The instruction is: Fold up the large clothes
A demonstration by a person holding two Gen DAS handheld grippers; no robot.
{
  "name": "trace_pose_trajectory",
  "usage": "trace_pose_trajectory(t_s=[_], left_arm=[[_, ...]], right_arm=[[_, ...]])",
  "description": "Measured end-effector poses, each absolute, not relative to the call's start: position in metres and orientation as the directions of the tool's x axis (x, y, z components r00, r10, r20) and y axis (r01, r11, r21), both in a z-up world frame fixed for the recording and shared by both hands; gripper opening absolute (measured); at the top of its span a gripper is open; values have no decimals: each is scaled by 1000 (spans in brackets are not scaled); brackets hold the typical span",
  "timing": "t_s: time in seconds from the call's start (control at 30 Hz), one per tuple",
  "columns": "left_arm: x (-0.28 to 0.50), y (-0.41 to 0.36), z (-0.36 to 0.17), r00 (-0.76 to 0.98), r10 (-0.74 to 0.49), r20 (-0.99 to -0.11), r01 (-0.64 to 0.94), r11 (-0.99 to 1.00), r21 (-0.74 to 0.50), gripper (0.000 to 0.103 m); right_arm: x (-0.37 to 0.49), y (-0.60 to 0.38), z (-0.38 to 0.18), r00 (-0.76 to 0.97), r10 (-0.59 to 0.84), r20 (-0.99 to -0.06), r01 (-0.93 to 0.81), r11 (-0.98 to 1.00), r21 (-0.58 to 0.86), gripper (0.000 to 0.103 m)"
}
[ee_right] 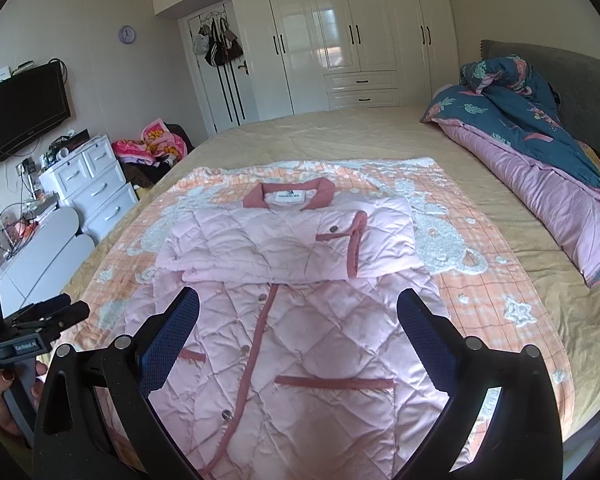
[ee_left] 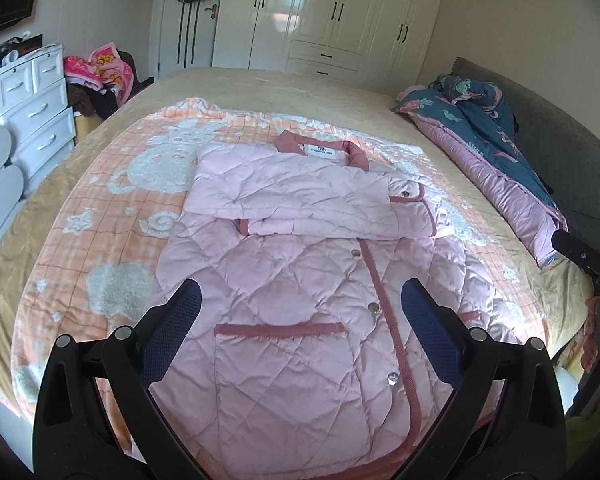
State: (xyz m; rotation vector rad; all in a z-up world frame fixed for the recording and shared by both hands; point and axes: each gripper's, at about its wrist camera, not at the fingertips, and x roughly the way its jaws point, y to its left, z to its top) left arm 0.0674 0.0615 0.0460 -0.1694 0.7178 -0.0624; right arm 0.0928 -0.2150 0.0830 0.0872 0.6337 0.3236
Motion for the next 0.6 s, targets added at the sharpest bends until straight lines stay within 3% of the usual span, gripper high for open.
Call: trace_pose_trajectory(t_s=[0.6], left_arm=[[40, 98, -6, 677, -41, -735, -95, 985, -142, 94]], right_arm=[[81, -256, 12, 680, 261, -685, -195, 965, 174, 99]])
